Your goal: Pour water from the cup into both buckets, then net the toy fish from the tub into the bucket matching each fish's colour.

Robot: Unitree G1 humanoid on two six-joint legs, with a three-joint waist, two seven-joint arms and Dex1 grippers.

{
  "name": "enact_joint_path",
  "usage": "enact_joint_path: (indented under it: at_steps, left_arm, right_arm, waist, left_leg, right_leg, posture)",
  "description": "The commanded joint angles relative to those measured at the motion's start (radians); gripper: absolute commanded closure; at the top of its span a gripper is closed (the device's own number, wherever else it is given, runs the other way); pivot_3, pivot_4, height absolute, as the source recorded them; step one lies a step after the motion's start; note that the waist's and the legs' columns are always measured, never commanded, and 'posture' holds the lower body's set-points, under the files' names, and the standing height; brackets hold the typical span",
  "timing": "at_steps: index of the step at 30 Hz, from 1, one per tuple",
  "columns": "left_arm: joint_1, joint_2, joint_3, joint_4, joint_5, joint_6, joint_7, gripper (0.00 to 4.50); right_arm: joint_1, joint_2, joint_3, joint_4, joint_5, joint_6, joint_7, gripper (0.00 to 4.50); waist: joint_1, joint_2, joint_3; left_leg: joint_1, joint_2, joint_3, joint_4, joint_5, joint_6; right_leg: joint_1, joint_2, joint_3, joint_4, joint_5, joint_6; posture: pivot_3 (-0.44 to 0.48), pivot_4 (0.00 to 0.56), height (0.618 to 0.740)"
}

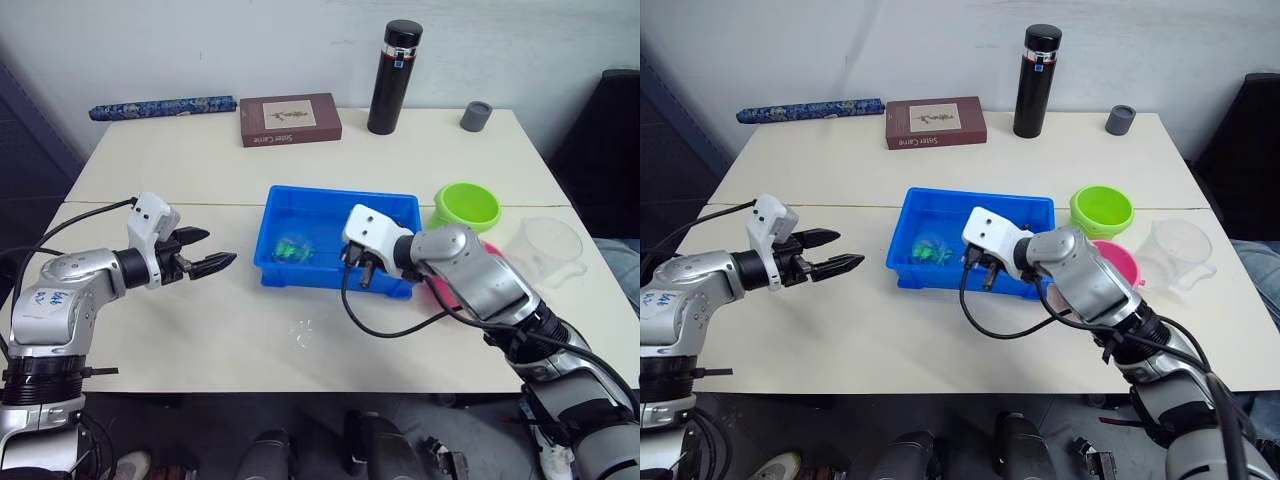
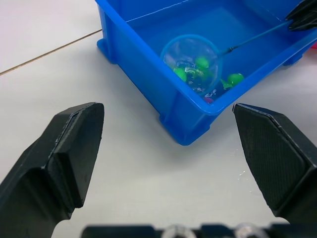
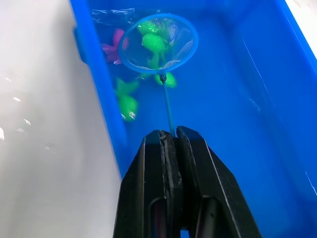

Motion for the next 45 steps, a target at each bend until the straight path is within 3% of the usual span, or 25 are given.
enact_joint_path:
  at_steps: [1,10,20,45]
  left_arm:
    - [-0.002,0.013,0.029,-0.027,-0.013,-0.014,0.002,0.03]
    - [-0.016,0.009,0.017,-0.009,-0.007,-0.033,-0.006,0.03]
    - [-0.018,0.008,0.011,-0.003,-0.006,-0.048,-0.010,0.03]
    - [0.022,0.006,0.025,-0.041,-0.016,-0.043,0.003,0.03]
  right_arm:
    - [-0.039,0.008,-0.059,0.011,-0.009,-0.029,-0.003,4.50]
    - [-0.063,-0.007,-0.195,0.019,0.033,-0.016,0.010,4.50]
    - [-0.006,-0.099,-0.150,-0.043,-0.025,-0.050,0.054,4.50]
    - [-0.011,-0.056,0.005,-0.044,-0.142,-0.027,0.079,4.50]
  waist:
    - [0.000,0.000,0.000]
    - [0.000,0.000,0.000]
    - [0.001,0.000,0.000]
    - [-0.001,0.000,0.000]
  left_leg:
    - [0.000,0.000,0.000,0.000,0.000,0.000]
    - [0.000,0.000,0.000,-0.001,0.000,0.000]
    - [0.000,0.000,0.000,-0.001,0.000,0.000]
    - [0.000,0.000,-0.001,-0.002,0.000,0.000]
  right_leg:
    - [0.000,0.000,0.000,0.000,0.000,0.000]
    - [0.000,0.000,0.000,-0.001,0.000,0.000]
    - [0.000,0.000,0.000,-0.001,0.000,0.000]
    - [0.000,-0.001,-0.001,-0.002,0.000,0.000]
  posture:
    - [0.000,0.150,0.740]
    - [0.000,0.150,0.740]
    - [0.000,0.150,0.740]
    - [0.000,0.150,0.740]
